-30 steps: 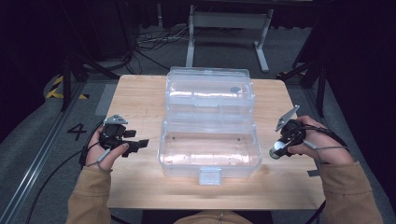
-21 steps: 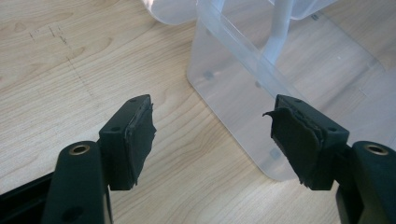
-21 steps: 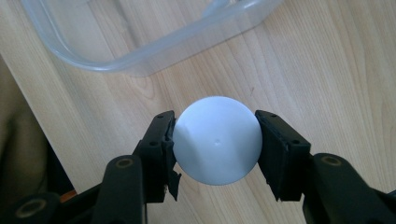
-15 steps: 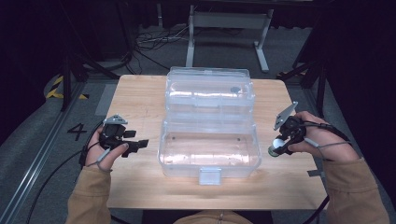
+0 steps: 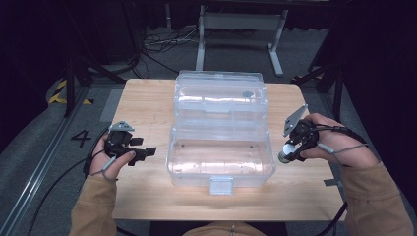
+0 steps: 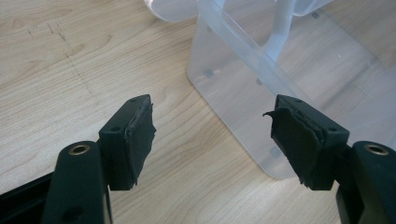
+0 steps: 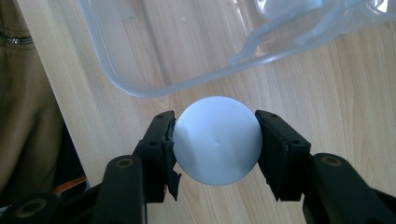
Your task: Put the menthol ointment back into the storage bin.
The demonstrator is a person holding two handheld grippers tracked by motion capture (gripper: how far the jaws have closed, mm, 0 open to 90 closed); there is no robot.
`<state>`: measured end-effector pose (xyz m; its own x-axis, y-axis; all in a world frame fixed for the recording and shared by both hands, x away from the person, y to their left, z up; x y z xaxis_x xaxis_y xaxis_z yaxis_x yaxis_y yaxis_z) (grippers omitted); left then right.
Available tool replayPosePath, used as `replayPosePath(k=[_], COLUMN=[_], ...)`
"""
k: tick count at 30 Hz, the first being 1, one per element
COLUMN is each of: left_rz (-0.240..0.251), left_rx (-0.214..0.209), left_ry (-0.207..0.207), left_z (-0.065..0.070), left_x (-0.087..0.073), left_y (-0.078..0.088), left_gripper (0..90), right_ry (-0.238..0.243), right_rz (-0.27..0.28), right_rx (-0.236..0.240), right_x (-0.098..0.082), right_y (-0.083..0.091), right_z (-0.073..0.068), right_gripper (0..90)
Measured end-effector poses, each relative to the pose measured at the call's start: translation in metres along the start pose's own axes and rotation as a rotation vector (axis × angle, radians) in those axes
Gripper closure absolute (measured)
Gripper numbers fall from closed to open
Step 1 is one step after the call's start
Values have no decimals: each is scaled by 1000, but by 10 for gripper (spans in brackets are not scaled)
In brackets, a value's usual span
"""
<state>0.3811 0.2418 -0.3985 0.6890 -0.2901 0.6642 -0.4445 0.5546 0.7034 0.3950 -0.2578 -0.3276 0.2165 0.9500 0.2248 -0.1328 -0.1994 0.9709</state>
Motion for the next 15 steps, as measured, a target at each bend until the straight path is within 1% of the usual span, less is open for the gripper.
replayPosePath(k=[3, 10, 12, 13, 15], left_rz=[-1, -2, -2, -2, -2], left_rx=[1, 3, 3, 3, 3], left_ry=[0, -1, -2, -2, 0], left_z=[0, -1, -1, -1, -1], left_x=[0, 0, 0, 0, -1], left_y=[0, 0, 0, 0, 0], left_gripper=[306, 306, 306, 306, 306], right_ry=[14, 46, 46, 57, 60], right_rz=[12, 12, 16, 18, 27], right_rx=[-2, -5, -4, -6, 1], right_x=[5, 15, 18, 18, 22], right_y=[3, 10, 11, 11, 12], right_z=[-2, -6, -8, -8, -10], right_gripper=[503, 503, 503, 503, 503])
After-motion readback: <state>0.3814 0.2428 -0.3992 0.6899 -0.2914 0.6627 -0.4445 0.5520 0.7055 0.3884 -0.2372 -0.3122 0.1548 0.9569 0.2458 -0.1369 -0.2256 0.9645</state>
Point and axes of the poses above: each handheld gripper's, and its own axes: y roughly backward along the jaws, x roughly out of its top, z roughly to its right, the point moved 1 cm from there along -y, roughly forward along the jaws, and after that the axes turned 3 degrees about y, right-handed, at the moved point
